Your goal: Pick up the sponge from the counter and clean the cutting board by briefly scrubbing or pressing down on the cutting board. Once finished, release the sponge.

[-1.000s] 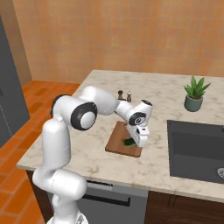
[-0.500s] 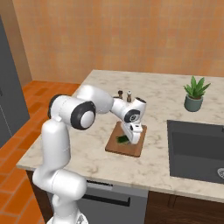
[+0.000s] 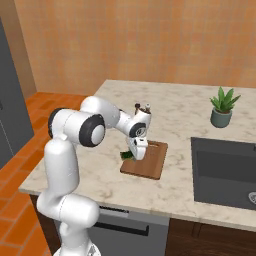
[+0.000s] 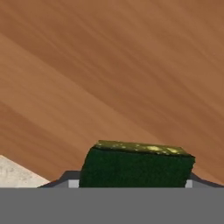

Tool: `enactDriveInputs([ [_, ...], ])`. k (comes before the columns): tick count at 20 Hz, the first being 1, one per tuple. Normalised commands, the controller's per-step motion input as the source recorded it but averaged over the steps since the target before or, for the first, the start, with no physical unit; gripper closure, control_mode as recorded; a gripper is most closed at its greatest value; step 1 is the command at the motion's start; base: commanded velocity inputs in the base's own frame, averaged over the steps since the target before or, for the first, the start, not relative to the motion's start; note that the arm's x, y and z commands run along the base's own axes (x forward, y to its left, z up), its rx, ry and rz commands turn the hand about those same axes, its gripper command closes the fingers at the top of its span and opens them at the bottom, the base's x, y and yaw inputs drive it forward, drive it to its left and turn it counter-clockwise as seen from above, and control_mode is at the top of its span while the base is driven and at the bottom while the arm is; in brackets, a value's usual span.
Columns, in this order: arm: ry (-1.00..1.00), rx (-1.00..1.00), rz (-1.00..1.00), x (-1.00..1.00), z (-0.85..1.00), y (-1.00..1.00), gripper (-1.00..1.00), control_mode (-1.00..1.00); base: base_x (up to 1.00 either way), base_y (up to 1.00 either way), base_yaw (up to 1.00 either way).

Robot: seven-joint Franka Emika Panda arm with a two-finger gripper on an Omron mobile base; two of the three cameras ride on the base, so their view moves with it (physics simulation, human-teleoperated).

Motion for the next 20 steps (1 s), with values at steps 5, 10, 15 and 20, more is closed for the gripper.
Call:
enactDriveInputs([
  [5, 0.09, 0.02, -0.07, 0.84, 0.09, -0.14, 1.0, -1.0, 0.0, 0.0, 0.0],
  [10, 0.03, 0.03, -0.08, 0.65, 0.38, -0.12, 1.0, -1.0, 0.0, 0.0, 0.0],
  [15, -0.02, 0.0, -0.12, -0.33, -0.32, -0.5, 1.0, -1.0, 0.0, 0.0, 0.0],
  [20, -0.14, -0.06, -0.02, -1.0, -0.96, -0.44, 1.0, -1.0, 0.0, 0.0, 0.0],
])
